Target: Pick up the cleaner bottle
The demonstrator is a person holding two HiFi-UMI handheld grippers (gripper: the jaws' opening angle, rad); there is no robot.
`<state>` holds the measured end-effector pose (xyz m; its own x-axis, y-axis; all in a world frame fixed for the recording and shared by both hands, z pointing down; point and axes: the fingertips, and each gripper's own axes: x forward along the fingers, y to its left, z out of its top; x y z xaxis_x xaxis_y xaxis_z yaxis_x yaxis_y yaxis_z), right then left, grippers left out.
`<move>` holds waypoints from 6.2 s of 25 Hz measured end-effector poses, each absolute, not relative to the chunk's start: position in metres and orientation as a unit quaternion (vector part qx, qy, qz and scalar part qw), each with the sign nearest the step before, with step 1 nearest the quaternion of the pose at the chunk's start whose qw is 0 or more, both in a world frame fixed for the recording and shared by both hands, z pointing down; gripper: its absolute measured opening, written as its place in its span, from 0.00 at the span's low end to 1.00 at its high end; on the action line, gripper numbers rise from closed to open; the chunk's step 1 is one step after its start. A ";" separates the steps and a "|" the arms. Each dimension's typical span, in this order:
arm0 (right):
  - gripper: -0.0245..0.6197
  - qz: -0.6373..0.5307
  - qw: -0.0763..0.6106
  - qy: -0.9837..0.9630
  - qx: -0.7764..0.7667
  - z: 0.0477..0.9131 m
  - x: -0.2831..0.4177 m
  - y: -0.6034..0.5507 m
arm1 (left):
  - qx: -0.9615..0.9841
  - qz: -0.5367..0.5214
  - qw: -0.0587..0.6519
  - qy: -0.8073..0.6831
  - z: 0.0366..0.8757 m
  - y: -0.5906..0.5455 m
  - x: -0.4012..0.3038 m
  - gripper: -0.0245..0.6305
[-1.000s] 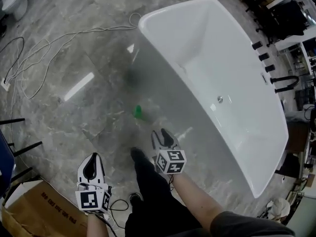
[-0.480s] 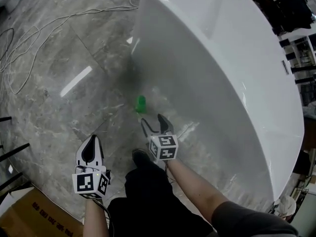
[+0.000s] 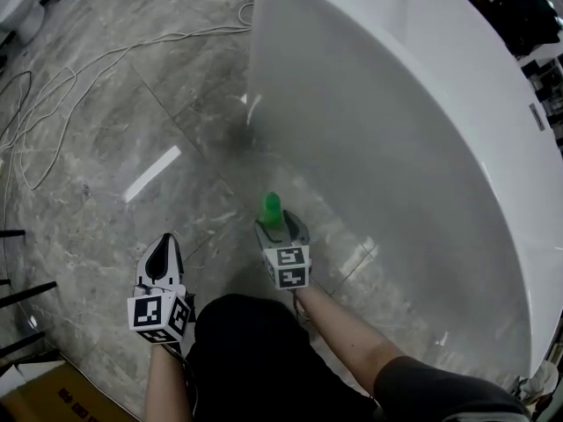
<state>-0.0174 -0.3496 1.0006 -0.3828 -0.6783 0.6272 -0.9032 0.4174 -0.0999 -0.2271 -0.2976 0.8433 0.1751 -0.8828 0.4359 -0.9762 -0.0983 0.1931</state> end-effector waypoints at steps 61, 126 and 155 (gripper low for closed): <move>0.34 0.531 -0.038 -0.766 0.360 0.794 -0.047 -0.351 | 0.750 0.108 0.250 -0.603 0.755 -0.228 -0.216 0.06; 0.35 0.548 -0.175 -0.724 0.381 0.259 0.237 0.258 | 0.811 0.077 0.205 -0.543 0.247 0.277 0.059 0.06; 0.35 0.545 -0.191 -0.731 0.364 0.246 0.234 0.393 | 0.814 0.083 0.199 -0.539 0.233 0.414 0.065 0.06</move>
<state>0.2336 0.3926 0.2459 -0.6618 -0.7402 0.1190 -0.3247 0.1400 -0.9354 0.0651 0.4138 0.2330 0.4051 -0.8448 0.3495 -0.9107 -0.3392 0.2357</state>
